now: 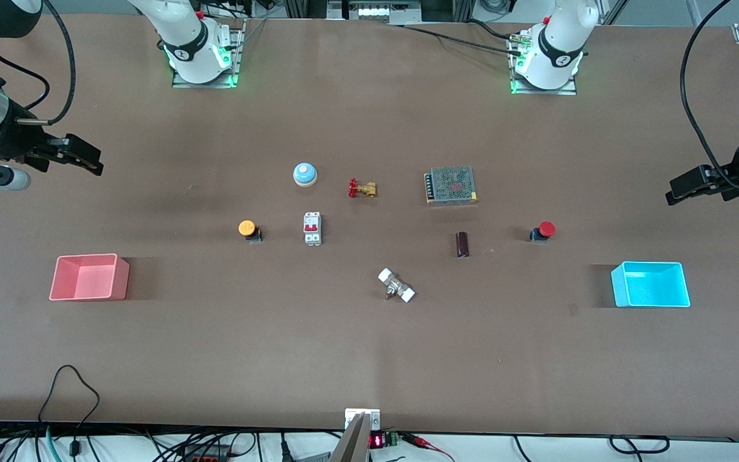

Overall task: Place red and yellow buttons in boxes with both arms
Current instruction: 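Reach the left gripper to the red button while the right gripper reaches the yellow button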

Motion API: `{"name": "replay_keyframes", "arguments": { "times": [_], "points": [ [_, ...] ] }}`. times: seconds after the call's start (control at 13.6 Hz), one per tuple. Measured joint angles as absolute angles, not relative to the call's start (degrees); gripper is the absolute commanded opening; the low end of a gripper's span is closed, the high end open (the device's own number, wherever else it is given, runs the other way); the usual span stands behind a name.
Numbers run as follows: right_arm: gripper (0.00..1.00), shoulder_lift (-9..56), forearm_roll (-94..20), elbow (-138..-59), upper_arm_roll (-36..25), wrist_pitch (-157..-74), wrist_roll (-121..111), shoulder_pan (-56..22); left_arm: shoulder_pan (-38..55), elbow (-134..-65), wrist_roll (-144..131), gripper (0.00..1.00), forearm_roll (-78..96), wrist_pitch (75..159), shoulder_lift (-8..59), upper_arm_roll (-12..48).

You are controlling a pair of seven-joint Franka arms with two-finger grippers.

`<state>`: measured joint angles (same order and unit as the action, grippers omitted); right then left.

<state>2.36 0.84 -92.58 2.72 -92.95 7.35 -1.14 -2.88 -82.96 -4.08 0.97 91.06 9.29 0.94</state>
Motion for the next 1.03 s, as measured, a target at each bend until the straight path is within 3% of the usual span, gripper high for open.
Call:
{"name": "replay_keyframes", "arguments": {
  "times": [0.59,1.03],
  "points": [
    [1.00,2.55,0.84,-93.03,2.68,-92.81,7.35,-1.04,-2.89,-85.35,-3.98,1.00,0.03,91.09,10.42,0.97],
    [1.00,8.26,0.17,-93.93,3.13,-92.83,7.20,-5.17,-2.91,-85.73,-3.94,1.00,0.01,94.71,21.64,0.93]
  ]
}}
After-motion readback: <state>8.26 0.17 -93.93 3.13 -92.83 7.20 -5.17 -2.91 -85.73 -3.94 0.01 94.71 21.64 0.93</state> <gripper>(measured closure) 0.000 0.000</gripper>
